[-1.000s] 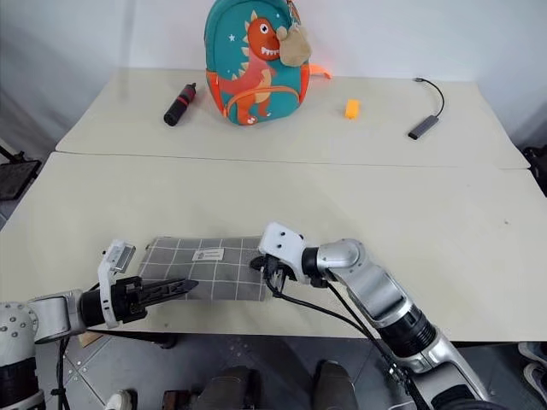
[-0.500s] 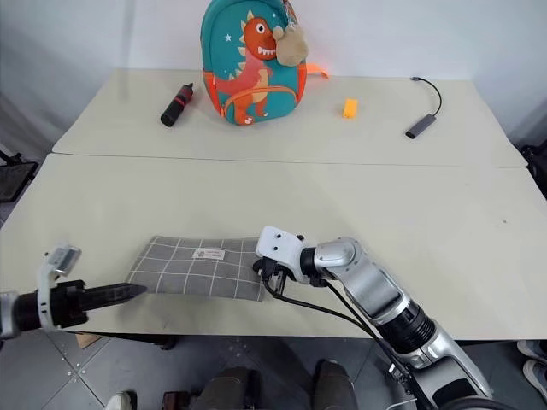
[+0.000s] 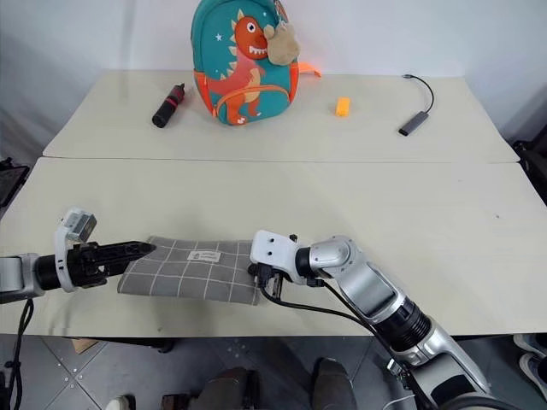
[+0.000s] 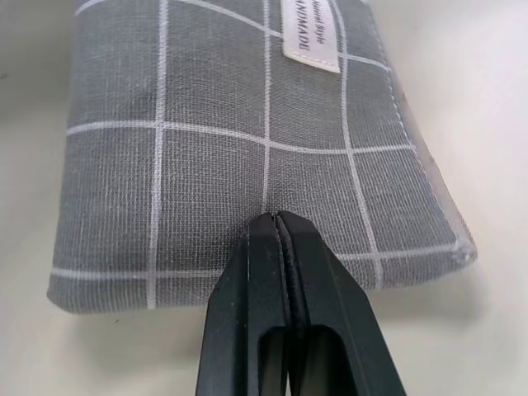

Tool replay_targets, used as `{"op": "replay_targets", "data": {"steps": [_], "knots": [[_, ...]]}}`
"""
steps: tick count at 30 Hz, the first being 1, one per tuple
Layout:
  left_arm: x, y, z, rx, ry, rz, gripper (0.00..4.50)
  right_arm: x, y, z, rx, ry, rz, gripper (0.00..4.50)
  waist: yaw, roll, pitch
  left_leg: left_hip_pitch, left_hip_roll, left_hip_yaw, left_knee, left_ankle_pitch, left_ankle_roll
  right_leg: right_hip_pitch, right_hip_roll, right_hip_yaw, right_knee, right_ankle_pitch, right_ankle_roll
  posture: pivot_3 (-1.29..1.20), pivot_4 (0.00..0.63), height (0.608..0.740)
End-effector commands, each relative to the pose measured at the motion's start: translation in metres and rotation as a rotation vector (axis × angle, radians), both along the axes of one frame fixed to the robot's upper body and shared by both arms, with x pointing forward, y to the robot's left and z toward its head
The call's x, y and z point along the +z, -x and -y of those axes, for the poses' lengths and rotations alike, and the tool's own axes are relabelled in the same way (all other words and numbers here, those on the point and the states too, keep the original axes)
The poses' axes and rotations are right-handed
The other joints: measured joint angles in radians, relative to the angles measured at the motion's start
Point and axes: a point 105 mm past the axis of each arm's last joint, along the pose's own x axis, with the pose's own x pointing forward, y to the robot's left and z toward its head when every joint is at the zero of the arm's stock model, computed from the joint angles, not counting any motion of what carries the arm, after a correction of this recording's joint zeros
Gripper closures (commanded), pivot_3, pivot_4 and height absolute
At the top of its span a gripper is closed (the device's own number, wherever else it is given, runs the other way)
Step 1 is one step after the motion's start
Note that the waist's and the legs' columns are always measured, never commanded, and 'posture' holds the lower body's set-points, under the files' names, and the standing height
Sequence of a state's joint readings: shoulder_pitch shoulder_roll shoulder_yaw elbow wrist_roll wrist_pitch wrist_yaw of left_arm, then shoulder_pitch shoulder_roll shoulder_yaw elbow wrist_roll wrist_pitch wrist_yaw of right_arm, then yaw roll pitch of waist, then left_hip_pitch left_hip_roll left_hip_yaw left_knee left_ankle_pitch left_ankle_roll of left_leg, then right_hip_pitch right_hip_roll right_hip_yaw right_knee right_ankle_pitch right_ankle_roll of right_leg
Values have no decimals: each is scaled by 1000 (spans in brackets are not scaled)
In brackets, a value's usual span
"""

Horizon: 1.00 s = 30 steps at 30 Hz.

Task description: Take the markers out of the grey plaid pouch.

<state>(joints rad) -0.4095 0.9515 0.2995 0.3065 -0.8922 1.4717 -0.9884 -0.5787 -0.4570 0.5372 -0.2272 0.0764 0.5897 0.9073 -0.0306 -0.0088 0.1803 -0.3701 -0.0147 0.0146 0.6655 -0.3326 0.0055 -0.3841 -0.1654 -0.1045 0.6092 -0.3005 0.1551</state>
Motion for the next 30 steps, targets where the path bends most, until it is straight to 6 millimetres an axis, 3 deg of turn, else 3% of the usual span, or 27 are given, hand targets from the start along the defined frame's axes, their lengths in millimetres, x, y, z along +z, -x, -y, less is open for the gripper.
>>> {"op": "replay_targets", "data": {"steps": [1,9,12,25,30], "knots": [[0,1,-1,-25,-19,-11,0,-4,4,5,9,8,-20,4442,1,0,0,0,0,0,0,0,0,0,0,0,0,0,0,0,150,740],[-6,0,8,-93,-29,-34,0,-6,7,8,10,11,-24,4442,3,0,0,0,0,0,1,0,0,0,0,0,0,0,0,0,150,740],[-8,-2,9,-103,-32,-39,591,-7,9,10,14,15,-22,4500,3,0,0,0,0,0,1,0,0,0,0,0,0,0,0,0,150,740],[-5,3,16,-159,-6,-53,4493,-10,12,22,46,34,-16,4500,4,0,0,0,0,0,1,0,0,0,0,0,0,0,0,0,150,740],[-9,13,23,-207,-14,-50,4493,-7,11,24,34,8,1,4500,4,0,0,0,0,0,1,0,0,0,0,0,0,0,0,0,150,740]]}}
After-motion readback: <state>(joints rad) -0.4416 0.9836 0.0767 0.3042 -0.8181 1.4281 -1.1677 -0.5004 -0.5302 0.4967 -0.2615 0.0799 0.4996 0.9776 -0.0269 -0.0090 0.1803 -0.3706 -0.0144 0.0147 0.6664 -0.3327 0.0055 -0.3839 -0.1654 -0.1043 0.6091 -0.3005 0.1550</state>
